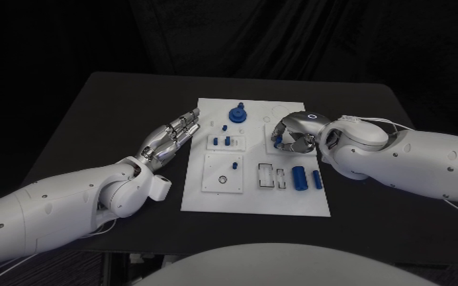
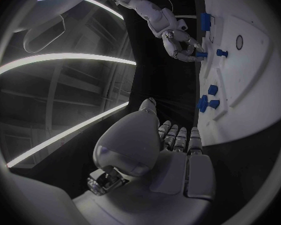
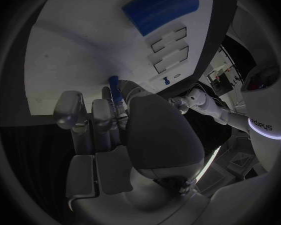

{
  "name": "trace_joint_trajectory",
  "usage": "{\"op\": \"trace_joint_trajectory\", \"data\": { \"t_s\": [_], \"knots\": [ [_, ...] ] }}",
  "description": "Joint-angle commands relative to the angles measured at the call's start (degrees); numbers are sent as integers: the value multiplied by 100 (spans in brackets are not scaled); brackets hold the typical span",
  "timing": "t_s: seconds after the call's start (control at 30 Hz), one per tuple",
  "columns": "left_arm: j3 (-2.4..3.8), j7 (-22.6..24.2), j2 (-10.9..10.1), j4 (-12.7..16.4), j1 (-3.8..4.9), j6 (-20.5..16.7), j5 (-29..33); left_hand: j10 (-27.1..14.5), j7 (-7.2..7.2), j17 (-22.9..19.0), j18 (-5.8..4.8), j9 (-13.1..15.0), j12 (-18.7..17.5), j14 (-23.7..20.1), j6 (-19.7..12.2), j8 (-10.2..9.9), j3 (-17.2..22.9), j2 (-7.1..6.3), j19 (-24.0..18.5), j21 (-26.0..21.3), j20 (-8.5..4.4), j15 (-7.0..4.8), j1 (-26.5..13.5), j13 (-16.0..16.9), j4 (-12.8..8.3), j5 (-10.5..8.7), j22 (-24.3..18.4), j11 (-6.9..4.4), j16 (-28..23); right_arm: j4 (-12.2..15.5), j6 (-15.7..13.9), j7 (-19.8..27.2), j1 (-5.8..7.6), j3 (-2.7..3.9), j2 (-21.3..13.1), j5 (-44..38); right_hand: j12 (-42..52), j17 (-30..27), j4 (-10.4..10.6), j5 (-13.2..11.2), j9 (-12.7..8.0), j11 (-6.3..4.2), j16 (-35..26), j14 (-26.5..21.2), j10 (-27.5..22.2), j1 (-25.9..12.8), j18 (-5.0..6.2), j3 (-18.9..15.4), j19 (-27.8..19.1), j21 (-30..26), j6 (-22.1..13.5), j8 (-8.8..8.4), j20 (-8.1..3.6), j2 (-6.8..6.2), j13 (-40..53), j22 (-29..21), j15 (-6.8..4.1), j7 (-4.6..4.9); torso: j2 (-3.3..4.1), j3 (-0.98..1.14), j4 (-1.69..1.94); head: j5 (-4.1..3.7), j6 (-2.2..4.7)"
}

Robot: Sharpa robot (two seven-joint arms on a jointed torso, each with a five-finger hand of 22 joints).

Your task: Assemble the parts on the task board

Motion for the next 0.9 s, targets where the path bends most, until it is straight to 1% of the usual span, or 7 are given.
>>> {"op": "trace_joint_trajectory", "data": {
  "t_s": [0.03, 0.27, 0.37, 0.53, 0.67, 0.77, 0.9],
  "knots": [
    [4, 515, 16, 4, -17, 96, 20, 11, 26, -9, 65, 5, -26, -2, 12, 29, 25, 15, -2, -13, 59, 55, 66, -4, 1, 27, 9, 40, -21, -4, 49, -66, -17, 2, 2, -44, 49, 6, -37, 26, 36, 3, 35, 47, 81, 47, 48, 18, 41, 46, 49, 43, 12, 17, 17, 799, 11, 4, -1, -2, 4, -6, -1],
    [4, 505, 15, 1, -32, 116, 20, 12, 46, -9, 81, 9, -17, -2, 39, 34, 38, 20, -1, -12, 88, 69, 82, -2, -1, 36, 13, 52, -21, 6, 2, -74, -19, 2, 5, -44, 130, 21, -74, -46, 125, -23, 48, 65, 198, 37, 46, 59, 57, 79, 88, 134, 3, 50, 50, 804, -3, 19, 5, -5, 5, -11, -1],
    [4, 501, 13, -5, -36, 121, 20, 13, 50, -9, 85, 10, -10, -2, 45, 36, 42, 22, 0, -11, 95, 73, 85, -1, -1, 37, 16, 59, -21, 32, -70, -67, -20, 2, -10, -44, 177, 42, -103, -105, 186, -47, 64, 90, 286, 43, 37, 81, 87, 132, 133, 203, -9, 70, 67, 816, -20, 31, 7, -6, 1, 12, -1],
    [4, 491, 8, 6, -41, 123, 20, 15, 63, -9, 93, 14, -3, -2, 68, 41, 48, 24, 1, -11, 113, 85, 90, 0, 3, 34, 16, 73, -21, 111, -300, 32, -19, 2, -71, -44, 236, 91, -141, -139, 278, -104, 97, 143, 450, 50, 22, 104, 143, 228, 219, 313, -43, 84, 84, 839, -65, 25, 13, -5, 5, 32, -1],
    [4, 485, -1, 20, -43, 114, 21, 15, 64, -9, 94, 14, -3, -2, 68, 41, 50, 26, 1, -11, 117, 88, 91, 0, 3, 36, 15, 77, -21, 199, -439, 67, -14, 3, -132, -44, 240, 113, -160, -138, 317, -123, 109, 165, 503, 63, 14, 121, 167, 270, 255, 357, -62, 90, 81, 849, -84, 22, 12, -2, 1, 31, -1],
    [4, 477, -2, 17, -44, 108, 21, 16, 66, -9, 96, 14, 3, -2, 68, 41, 53, 27, 1, -11, 123, 92, 93, 1, 4, 43, 15, 81, -21, 292, -505, 65, 23, 3, -182, -44, 229, 69, -170, -152, 336, -128, 84, 155, 523, 73, 18, 133, 161, 252, 276, 379, -70, 95, 73, 843, -90, 24, 7, 0, -2, 32, -1],
    [4, 469, 4, 14, -45, 102, 21, 16, 69, -9, 97, 14, 4, -2, 69, 41, 54, 27, 1, -11, 126, 96, 94, 1, 6, 47, 16, 83, -21, 483, -574, 67, 138, 3, -262, -44, 214, 76, -179, -196, 366, -134, 82, 168, 575, 81, 14, 149, 173, 270, 309, 411, -81, 104, 61, 847, -99, 27, 3, 0, -3, 52, -1]
  ]
}}
